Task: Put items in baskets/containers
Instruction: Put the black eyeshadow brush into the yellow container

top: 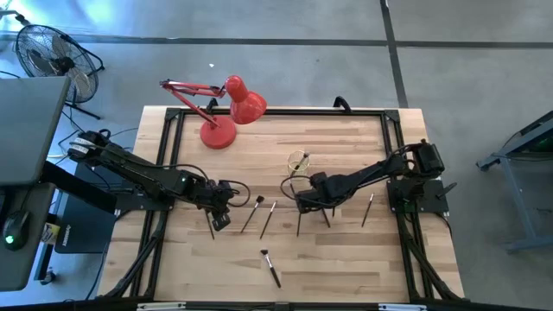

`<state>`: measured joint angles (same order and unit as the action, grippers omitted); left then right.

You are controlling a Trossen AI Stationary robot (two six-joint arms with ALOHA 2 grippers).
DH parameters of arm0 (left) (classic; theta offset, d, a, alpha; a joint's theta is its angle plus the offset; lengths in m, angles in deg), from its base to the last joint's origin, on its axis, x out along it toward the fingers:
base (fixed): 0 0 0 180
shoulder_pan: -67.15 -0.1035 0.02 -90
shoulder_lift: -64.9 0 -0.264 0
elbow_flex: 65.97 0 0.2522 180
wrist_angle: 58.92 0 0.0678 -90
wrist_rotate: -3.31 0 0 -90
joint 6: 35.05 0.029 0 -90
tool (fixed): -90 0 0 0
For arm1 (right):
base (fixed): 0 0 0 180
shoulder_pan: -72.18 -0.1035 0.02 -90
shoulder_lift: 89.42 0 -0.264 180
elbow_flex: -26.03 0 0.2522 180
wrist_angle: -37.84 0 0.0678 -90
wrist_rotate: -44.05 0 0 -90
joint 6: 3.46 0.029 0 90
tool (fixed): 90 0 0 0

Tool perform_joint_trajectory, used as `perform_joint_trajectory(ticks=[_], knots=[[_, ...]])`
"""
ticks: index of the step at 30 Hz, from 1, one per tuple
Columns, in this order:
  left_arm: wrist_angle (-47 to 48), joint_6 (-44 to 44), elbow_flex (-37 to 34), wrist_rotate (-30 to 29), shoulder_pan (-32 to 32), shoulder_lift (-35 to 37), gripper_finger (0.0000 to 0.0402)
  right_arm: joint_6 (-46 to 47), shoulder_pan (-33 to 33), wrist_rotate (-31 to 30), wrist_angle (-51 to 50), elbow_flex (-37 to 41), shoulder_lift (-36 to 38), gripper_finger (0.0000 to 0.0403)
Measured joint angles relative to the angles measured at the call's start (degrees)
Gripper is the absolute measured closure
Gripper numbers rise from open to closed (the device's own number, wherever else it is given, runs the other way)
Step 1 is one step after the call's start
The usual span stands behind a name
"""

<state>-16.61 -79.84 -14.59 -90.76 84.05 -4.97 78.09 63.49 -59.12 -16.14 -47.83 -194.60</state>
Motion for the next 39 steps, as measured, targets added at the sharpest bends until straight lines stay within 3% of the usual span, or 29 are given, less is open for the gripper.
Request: perform_joint_trajectory(ticks=[14, 27, 39], knots=[[-0.15, 0.00, 0.06, -0.13, 0.00, -0.02, 0.0401, -4.03, -3.01, -1.70, -1.24, -0.93, 4.31, 0.0396], [-2.16, 0.00, 0.07, -0.11, -0.02, -0.02, 0.0401, -5.84, -7.85, -15.29, -7.08, -0.83, 16.45, 0.0401], [-5.99, -3.13, 0.07, -2.25, -0.04, -0.02, 0.0401, -20.31, -5.28, -21.43, -6.53, -0.85, 30.60, 0.0402]])
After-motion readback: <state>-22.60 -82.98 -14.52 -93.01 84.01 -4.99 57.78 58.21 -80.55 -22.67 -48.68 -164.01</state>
